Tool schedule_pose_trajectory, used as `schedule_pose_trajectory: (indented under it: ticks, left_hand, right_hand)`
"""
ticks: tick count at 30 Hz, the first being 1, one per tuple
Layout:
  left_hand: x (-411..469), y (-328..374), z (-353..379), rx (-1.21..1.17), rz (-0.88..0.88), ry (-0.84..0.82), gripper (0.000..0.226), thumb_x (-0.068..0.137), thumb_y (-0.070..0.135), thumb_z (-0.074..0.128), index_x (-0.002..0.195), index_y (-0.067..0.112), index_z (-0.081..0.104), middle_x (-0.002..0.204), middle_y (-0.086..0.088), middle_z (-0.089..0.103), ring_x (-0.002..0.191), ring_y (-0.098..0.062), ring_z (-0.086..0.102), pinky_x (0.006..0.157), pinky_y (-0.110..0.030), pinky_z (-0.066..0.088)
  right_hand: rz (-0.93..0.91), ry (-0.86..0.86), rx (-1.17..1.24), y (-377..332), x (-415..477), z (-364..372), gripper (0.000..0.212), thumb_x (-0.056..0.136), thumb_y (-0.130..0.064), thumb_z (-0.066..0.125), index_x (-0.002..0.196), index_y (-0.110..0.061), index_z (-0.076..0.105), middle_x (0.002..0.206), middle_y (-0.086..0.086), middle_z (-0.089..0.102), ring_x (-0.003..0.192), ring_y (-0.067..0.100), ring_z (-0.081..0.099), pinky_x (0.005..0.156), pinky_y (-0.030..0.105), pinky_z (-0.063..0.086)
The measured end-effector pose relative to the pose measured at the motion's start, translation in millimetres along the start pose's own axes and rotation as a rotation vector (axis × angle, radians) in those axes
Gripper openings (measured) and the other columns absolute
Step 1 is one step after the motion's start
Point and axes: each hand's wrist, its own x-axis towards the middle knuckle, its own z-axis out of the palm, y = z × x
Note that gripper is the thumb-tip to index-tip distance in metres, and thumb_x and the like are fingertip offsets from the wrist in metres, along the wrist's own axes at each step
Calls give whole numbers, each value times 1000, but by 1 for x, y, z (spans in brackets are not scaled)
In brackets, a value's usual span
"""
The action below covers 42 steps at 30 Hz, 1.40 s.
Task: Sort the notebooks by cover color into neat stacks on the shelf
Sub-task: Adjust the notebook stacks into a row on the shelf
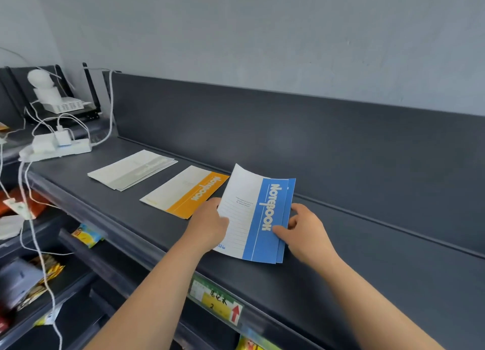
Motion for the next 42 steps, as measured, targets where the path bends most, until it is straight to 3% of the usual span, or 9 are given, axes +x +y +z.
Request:
schedule_pose_trajectory:
  ticks: [7, 12, 15, 17, 22, 26, 31, 35, 42]
  left_hand:
    - [43, -19, -4, 127, 44, -92, 18, 96, 11, 48, 111, 15, 57, 119, 0, 61, 98, -15, 58, 53, -14, 44]
    - [62, -31, -5, 169, 113, -155, 15, 96, 12, 49, 108, 15, 56, 116, -1, 60, 99, -18, 59, 49, -13, 43]
    - [63, -34, -6, 190, 171, -165, 24, 96, 11, 51, 119, 16, 54, 124, -1, 56, 110, -19, 56, 69, -17, 52]
    - [61, -35, -7, 215, 210, -157, 33, 96, 12, 51, 129, 15, 49, 129, -2, 51, 116, -19, 51, 83, -19, 46]
    - [61, -41, -4, 255, 275, -167, 29, 97, 14, 50, 126, 14, 49, 126, -6, 49, 114, -19, 49, 90, -24, 50]
    - [61, -43, -1, 370, 292, -158, 26, 97, 16, 49, 124, 13, 48, 128, -5, 49, 117, -20, 45, 97, -29, 45]
    - [59, -43, -8, 415, 386, -76, 34, 99, 20, 44, 133, 13, 44, 141, -2, 41, 127, -20, 38, 103, -28, 38]
    - [46, -32, -20, 317, 476, -58, 43, 101, 30, 40, 142, 18, 40, 143, 2, 44, 129, -14, 40, 102, -23, 38]
    - [10, -2, -12, 243, 609, -123, 40, 99, 36, 42, 136, 21, 47, 134, 4, 52, 121, -11, 45, 94, -24, 42]
  right_hand:
    - [125, 30, -86, -10, 19, 22, 33, 86, -23, 63, 115, -20, 48, 77, -15, 53, 73, 5, 56, 54, 19, 42]
    - [223, 58, -159, -14, 22, 38, 20, 85, -29, 63, 101, -23, 52, 95, -10, 63, 93, 14, 63, 85, 38, 53]
    - [235, 83, -184, -15, 20, 44, 15, 86, -28, 60, 99, -22, 55, 92, -11, 63, 92, 14, 62, 86, 38, 52]
    - [237, 113, -201, -15, 18, 48, 14, 87, -28, 59, 99, -20, 57, 86, -10, 60, 90, 15, 60, 81, 34, 51]
    - [304, 162, -261, -12, 16, 58, 20, 88, -35, 57, 89, -16, 52, 103, 6, 47, 86, 23, 56, 68, 30, 46]
    - [297, 173, -355, -15, 11, 63, 23, 91, -35, 53, 79, -17, 45, 107, 7, 45, 92, 25, 53, 83, 34, 48]
    - [204, 303, -507, -19, -6, 58, 27, 91, -35, 51, 103, -14, 60, 104, 1, 53, 98, 21, 52, 82, 33, 48]
    - [207, 397, -536, -21, -26, 44, 37, 95, -34, 47, 128, -19, 54, 129, -4, 56, 114, 18, 52, 90, 31, 44]
    - [225, 535, -567, -13, -66, 16, 39, 96, -36, 45, 131, -21, 52, 134, -6, 54, 119, 18, 51, 91, 29, 42]
